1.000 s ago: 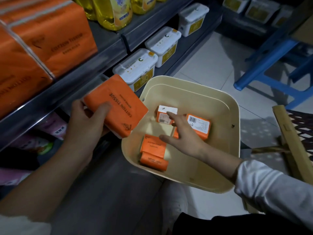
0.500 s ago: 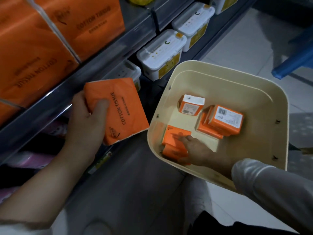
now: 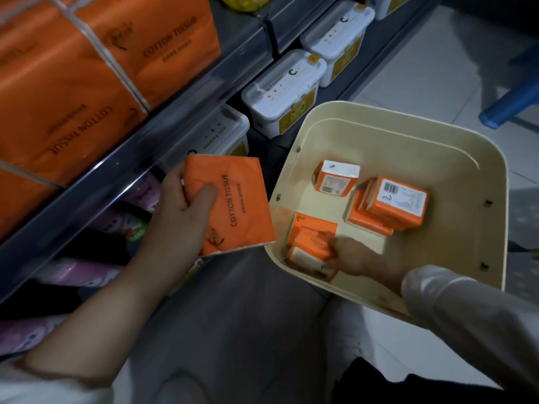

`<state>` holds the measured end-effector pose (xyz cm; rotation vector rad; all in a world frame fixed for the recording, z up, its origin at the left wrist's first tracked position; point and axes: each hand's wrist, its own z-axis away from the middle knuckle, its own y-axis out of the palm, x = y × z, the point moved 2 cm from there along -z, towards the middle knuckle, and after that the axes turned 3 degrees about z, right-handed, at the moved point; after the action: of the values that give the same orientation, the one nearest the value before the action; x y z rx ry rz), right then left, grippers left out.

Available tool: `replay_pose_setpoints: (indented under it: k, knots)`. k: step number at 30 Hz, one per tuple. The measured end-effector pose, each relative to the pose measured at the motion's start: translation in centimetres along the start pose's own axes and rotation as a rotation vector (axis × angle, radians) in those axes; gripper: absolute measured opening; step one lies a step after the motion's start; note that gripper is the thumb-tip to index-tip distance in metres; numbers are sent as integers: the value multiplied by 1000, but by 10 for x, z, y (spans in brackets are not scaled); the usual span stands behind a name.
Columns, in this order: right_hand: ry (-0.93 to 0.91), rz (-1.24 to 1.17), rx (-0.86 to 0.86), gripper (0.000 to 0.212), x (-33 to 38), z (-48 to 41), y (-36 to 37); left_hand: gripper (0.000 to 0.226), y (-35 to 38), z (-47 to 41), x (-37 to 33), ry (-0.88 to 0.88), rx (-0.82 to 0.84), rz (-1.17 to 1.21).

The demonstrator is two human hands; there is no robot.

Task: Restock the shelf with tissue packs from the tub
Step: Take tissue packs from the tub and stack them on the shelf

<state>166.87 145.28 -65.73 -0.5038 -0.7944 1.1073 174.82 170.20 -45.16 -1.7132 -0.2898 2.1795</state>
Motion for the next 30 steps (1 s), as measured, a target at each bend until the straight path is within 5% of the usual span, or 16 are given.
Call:
replay_pose_setpoints:
  k: [3,7,14,18,22,27,30]
  knots:
    - [-26,-302,-54,30,-3,15,-29,54,0,5,-8,29,-8,6]
    - [78,-705,-145,21,-2,37,-63,31,-3,17,-23,116,-10,-103]
    - [-84,-970,-380,21,51,103,-164,21,-19,51,-44,180,-3,-22]
    - [-257,-897,-551,18,104,147,-206,16,-34,68,-48,39,-21,173]
    - [-432,-508,-860,22,155,184,-226,40,-46,80,-62,-113,8,411]
    - [-633,-168,-972,41,195,207,-206,65,-59,97,-74,-114,75,629]
    - [-635,-169,-1005,44,209,209,-192,46,-73,103,-77,-149,61,668]
